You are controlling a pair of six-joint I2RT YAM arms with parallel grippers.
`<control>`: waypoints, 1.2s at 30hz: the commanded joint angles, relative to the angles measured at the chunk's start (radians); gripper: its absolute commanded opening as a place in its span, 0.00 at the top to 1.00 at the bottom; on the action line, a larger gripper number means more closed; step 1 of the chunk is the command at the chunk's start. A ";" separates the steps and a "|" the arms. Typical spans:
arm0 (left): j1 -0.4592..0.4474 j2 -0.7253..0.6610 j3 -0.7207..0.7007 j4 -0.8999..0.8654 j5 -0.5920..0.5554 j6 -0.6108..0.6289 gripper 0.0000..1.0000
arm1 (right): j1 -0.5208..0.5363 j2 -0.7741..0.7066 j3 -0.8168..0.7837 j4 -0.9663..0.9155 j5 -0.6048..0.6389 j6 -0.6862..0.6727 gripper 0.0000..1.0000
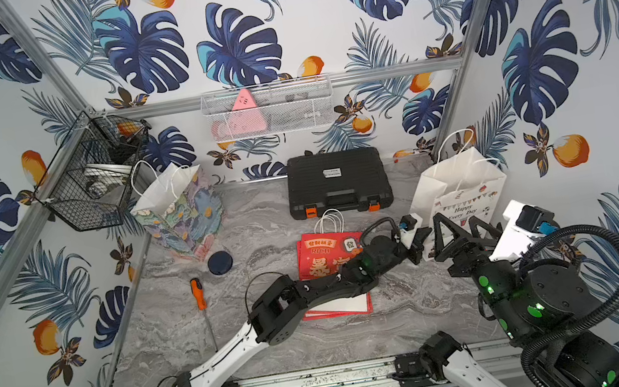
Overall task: Put away the paper bag
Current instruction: Pick up the paper bag from the center of the board.
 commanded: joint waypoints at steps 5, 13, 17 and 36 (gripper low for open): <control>0.068 -0.387 -0.332 0.233 0.062 0.040 1.00 | 0.001 0.000 0.016 -0.014 -0.006 -0.013 0.13; 0.127 -0.769 -0.757 0.213 0.132 0.124 1.00 | 0.002 -0.008 -0.015 0.005 -0.016 -0.019 0.13; 0.186 -0.980 -0.990 0.139 0.167 0.137 1.00 | 0.002 -0.014 -0.046 0.014 -0.025 -0.016 0.13; 0.497 -1.725 -1.498 -0.521 0.599 0.275 1.00 | 0.001 0.153 -0.193 -0.038 -0.110 0.079 0.11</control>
